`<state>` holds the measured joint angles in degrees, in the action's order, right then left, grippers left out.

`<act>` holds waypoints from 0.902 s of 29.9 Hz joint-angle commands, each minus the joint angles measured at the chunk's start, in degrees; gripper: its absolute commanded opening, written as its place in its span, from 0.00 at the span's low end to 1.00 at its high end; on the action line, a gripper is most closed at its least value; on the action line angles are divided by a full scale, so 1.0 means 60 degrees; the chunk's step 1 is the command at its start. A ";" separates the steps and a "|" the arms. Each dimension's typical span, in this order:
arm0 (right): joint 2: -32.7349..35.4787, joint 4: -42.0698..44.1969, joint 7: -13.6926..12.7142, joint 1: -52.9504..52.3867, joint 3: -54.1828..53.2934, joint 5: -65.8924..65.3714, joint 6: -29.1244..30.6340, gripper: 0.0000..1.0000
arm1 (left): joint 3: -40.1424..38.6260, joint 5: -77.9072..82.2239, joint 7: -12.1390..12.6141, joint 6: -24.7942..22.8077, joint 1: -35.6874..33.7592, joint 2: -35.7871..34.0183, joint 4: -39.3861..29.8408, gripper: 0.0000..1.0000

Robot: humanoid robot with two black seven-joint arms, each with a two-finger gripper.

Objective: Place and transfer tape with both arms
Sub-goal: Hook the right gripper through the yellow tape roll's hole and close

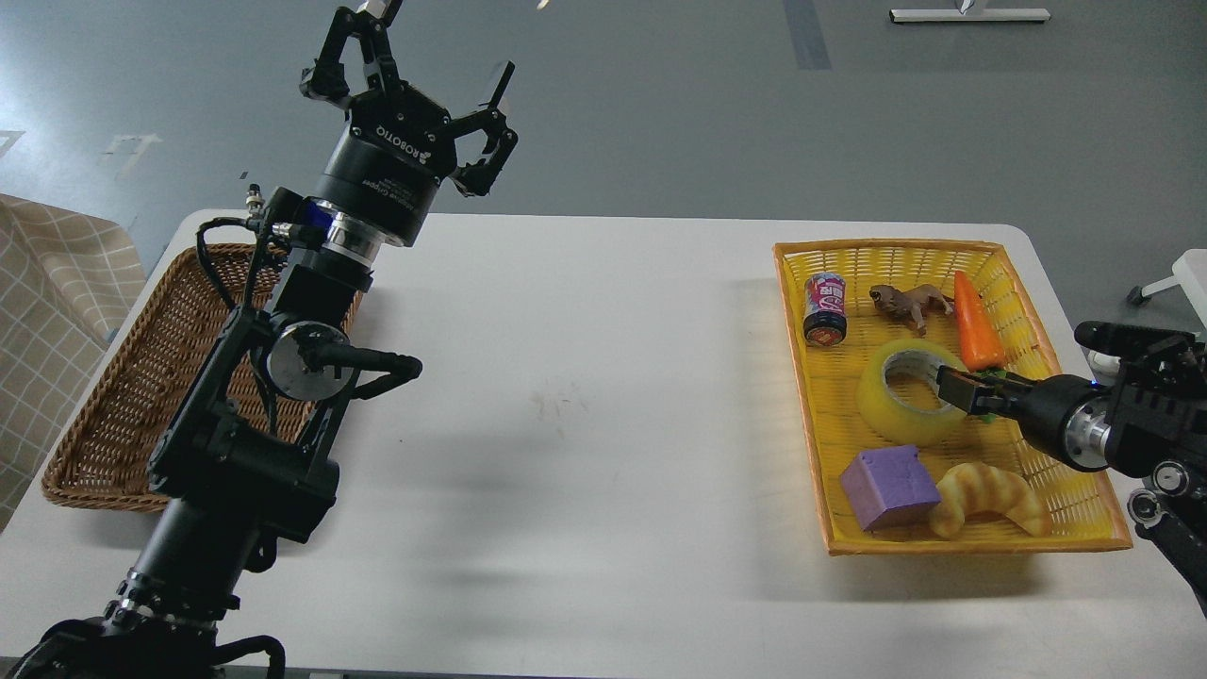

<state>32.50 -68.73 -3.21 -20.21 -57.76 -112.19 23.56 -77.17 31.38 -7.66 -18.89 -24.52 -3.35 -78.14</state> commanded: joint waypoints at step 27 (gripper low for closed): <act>-0.0333 0.0205 0.0007 -0.0030 0.0076 -0.0023 -0.0030 0.20 | -0.0015 0.0000 -0.0028 -0.0103 0.0073 -0.0042 0.0001 0.98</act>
<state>30.81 -67.39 -3.16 -20.31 -56.92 -112.34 23.45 -77.26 31.38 -7.80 -19.35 -24.08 -3.60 -78.14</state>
